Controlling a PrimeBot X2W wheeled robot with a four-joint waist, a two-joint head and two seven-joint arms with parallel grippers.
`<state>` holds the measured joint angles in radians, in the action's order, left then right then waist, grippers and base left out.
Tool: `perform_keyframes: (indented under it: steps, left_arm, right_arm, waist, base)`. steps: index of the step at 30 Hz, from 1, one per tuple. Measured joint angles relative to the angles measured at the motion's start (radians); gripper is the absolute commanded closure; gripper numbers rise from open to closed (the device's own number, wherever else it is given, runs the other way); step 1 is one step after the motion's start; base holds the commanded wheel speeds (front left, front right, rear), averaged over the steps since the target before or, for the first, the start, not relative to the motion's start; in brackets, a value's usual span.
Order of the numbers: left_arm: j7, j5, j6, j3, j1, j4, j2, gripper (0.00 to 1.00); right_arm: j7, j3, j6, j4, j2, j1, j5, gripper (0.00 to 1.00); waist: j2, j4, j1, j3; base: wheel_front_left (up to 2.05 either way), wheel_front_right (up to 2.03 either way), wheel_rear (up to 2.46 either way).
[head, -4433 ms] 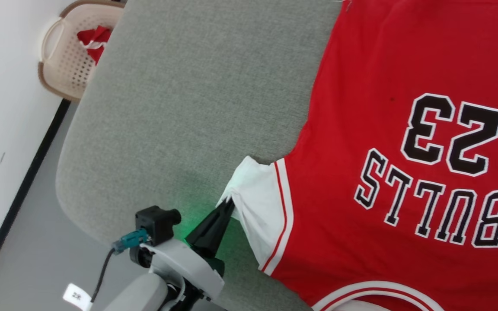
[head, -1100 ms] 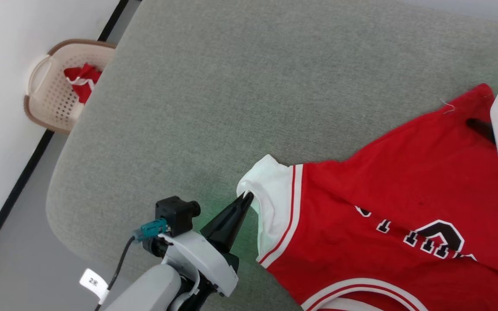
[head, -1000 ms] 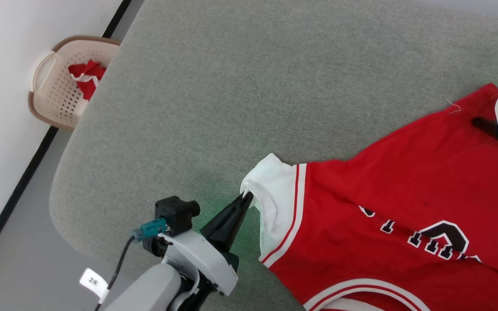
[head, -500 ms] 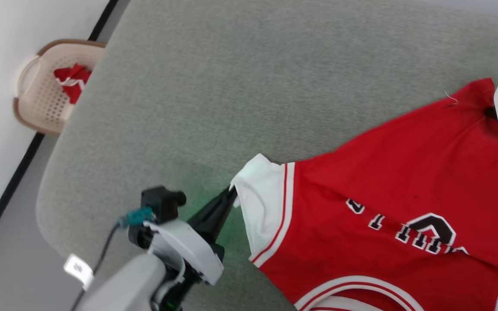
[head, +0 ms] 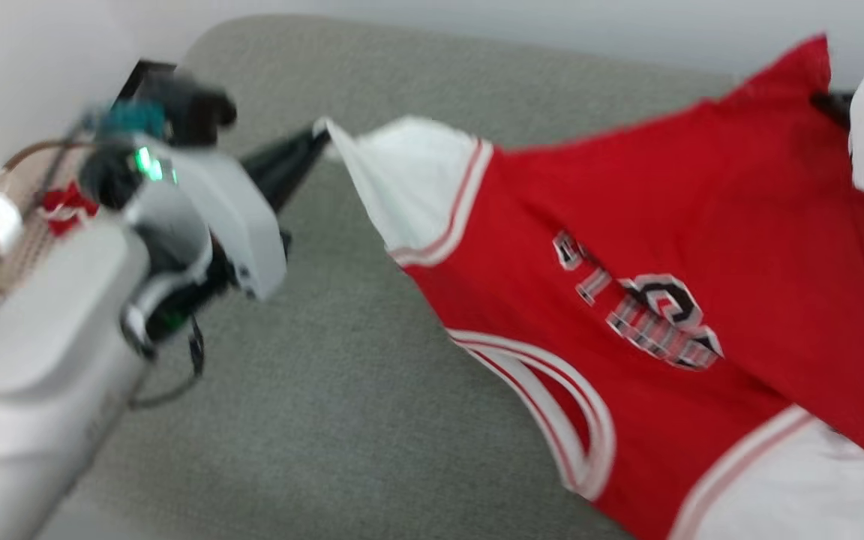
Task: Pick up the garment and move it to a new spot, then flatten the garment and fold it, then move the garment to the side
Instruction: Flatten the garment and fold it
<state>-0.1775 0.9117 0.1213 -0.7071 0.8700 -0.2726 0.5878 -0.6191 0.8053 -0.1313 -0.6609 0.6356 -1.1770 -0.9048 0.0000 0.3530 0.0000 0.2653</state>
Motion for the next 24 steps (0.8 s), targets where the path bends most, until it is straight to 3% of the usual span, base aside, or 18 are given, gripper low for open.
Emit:
perform_keyframes:
  steps: [9,17,24]
  left_arm:
    - [-0.137,-0.053,0.003,-0.016,0.313,-0.148,0.001,1.0]
    - [-0.118,-0.1,0.007,-0.044,0.543,-0.328,-0.023,1.0]
    - [-0.101,-0.109,0.008,-0.107,0.69,-0.401,-0.018,1.0]
  right_arm:
    - [0.165,0.001,0.0,0.021,-0.022,-0.101,0.047,1.0]
    - [0.253,0.033,0.0,0.026,-0.062,-0.187,0.062,1.0]
    - [0.291,0.047,0.0,0.024,-0.071,-0.251,0.05,1.0]
  waist:
    - [0.0001,-0.093,0.0,-0.089]
    - [0.0,-0.18,0.0,-0.162]
    - [0.0,-0.253,0.0,-0.202]
  base:
    - [0.0,0.0,0.0]
    - [0.0,0.0,0.0]
    - [0.0,0.0,0.0]
